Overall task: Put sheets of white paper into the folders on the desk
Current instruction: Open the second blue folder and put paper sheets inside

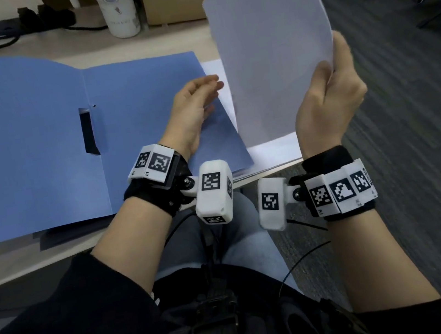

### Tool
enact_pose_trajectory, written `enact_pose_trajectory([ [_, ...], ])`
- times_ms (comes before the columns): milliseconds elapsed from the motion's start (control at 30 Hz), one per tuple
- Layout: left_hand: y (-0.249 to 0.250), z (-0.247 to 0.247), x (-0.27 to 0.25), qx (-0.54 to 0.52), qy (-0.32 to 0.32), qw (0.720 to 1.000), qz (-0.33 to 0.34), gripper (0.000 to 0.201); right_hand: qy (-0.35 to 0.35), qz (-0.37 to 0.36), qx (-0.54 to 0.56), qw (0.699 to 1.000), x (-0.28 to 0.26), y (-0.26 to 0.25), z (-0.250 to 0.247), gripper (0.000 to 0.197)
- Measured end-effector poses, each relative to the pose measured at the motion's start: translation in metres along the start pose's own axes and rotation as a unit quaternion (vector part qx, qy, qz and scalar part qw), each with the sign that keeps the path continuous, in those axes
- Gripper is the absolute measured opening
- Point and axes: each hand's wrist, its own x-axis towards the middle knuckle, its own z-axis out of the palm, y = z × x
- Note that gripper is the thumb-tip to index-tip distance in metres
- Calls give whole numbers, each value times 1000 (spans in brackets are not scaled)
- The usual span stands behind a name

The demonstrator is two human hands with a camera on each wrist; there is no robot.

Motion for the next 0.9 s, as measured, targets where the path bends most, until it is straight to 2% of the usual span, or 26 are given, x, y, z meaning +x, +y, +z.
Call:
enact_pose_trajectory([
  [67,4,-4,1,4,18,1000,15,14,23,-13,41,999,1,-7,-1,42],
  [167,10,-13,1,32,43,998,23,33,59,-47,102,992,2,-18,-2,39],
  [233,16,-19,0,42,49,998,19,37,58,-56,144,986,0,-25,-3,37],
  [267,21,-22,-1,46,46,998,17,35,46,-50,170,983,-1,-28,-2,37],
  [333,30,-27,-6,35,53,997,34,18,10,-27,213,977,-3,-33,2,38],
  [400,37,-35,-11,3,99,992,78,7,-28,0,247,969,-6,-36,5,38],
  [467,42,-48,-18,-22,138,980,143,7,-68,14,267,961,-8,-36,9,34],
  [567,52,-68,-32,-28,164,957,238,16,-149,36,269,951,-10,-34,17,22],
  [667,58,-82,-46,-11,164,945,284,18,-205,109,304,924,-13,-27,25,19],
  [733,50,-90,-53,4,166,947,273,15,-226,169,314,907,-19,-22,30,20],
  [833,34,-94,-63,35,156,966,205,7,-246,235,303,890,-35,-17,38,17],
  [900,28,-93,-68,45,145,974,167,10,-253,259,309,879,-42,-16,42,12],
])
